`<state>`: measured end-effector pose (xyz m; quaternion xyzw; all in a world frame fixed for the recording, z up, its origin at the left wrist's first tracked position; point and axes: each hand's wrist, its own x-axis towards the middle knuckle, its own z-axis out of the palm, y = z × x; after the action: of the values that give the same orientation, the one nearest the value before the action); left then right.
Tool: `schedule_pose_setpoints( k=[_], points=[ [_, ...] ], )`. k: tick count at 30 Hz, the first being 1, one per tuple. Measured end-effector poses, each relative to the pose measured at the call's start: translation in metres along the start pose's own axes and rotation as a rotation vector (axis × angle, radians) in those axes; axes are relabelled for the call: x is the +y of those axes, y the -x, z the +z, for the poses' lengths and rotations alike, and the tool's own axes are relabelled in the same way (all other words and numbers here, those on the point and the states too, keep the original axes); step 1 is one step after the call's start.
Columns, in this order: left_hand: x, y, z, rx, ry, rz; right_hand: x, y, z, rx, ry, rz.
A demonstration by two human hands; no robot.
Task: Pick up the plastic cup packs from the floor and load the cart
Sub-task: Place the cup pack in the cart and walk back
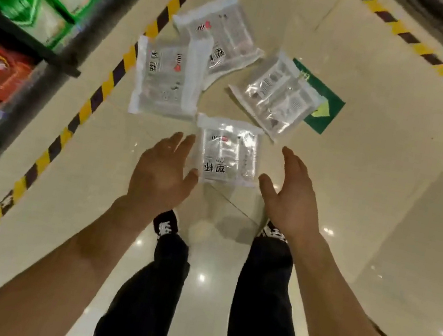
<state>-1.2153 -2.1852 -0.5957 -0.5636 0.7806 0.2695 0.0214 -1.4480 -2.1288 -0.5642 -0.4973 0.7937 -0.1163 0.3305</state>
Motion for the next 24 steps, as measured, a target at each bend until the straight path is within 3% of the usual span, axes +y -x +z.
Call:
schedule_pose_setpoints(
  k=[10, 15, 19, 24],
  points=[
    [-0.089, -0.154, 0.248, -0.015, -0.022, -0.172, 0.176, -0.173, 0.215, -0.065, 0.088, -0.037],
    [-0.135, -0.194, 0.347, -0.061, -0.071, -0.339, 0.242, -0.226, 0.292, -0.079, 0.022, 0.036],
    [-0.142, -0.202, 0.377, -0.144, 0.195, -0.485, 0.261, -0.244, 0.318, -0.104, -0.139, 0.151],
    [-0.118, -0.194, 0.347, -0.056, 0.262, -0.476, 0.247, -0.237, 0.290, -0.083, -0.205, 0.226]
  ],
)
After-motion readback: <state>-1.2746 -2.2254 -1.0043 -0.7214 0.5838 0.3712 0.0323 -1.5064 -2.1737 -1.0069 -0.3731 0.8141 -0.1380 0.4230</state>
